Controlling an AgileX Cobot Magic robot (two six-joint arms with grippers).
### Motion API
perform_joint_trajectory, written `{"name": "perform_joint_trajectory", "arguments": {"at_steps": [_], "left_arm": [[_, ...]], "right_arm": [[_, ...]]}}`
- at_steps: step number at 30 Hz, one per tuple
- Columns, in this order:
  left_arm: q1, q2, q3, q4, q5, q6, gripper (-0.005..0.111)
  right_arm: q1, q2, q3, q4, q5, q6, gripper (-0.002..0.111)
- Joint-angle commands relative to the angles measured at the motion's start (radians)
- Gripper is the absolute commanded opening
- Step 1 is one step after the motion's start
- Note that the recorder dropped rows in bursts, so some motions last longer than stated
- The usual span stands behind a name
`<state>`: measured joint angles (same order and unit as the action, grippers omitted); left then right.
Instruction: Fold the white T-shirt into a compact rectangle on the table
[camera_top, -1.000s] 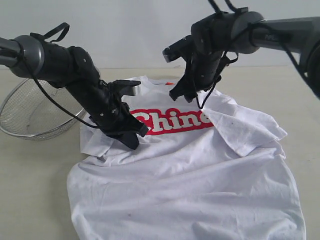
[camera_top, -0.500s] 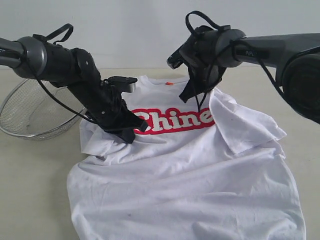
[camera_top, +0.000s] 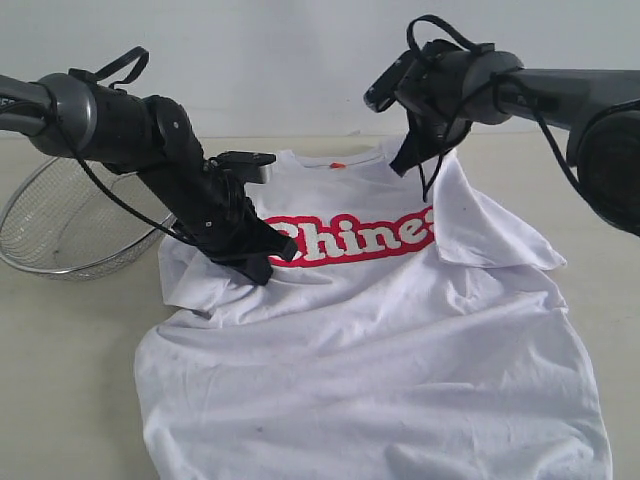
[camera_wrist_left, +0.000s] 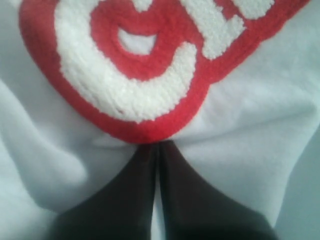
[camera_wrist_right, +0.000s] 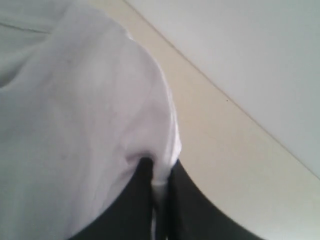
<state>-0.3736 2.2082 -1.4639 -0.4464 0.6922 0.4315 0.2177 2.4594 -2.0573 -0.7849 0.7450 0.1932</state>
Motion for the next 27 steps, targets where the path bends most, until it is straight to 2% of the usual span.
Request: {"name": "perform_joint_trajectory", "arguments": {"at_steps": [1, 9, 14, 17, 21, 22, 24, 27], "left_arm": [[0.002, 0.032, 0.009, 0.021, -0.024, -0.009, 0.004], [0.002, 0.032, 0.009, 0.021, -0.018, -0.013, 0.004], [0.002, 0.032, 0.009, 0.021, -0.004, -0.015, 0.004], [0.002, 0.032, 0.009, 0.021, 0.005, -0.021, 0.004], [0.002, 0.032, 0.009, 0.021, 0.002, -0.028, 0.004], [0.002, 0.032, 0.009, 0.021, 0.000, -0.028, 0.004], [0.002, 0.032, 0.009, 0.021, -0.010, -0.028, 0.004], [0.002, 0.032, 0.009, 0.040, -0.024, -0.035, 0.004]], "right_arm": [[-0.045, 0.026, -0.047, -0.010, -0.041, 0.033, 0.000], [-0.060, 0.096, -0.201, -0.006, -0.068, 0.067, 0.000], [-0.080, 0.114, -0.238, 0.015, -0.098, 0.067, 0.002], [-0.088, 0.114, -0.238, 0.015, -0.075, 0.052, 0.019], [-0.088, 0.112, -0.238, 0.006, -0.045, 0.045, 0.065], [-0.088, 0.110, -0.238, -0.006, -0.054, 0.059, 0.072], [-0.088, 0.100, -0.238, -0.049, -0.058, 0.111, 0.073], [-0.079, 0.063, -0.238, -0.067, -0.010, 0.149, 0.066]]}}
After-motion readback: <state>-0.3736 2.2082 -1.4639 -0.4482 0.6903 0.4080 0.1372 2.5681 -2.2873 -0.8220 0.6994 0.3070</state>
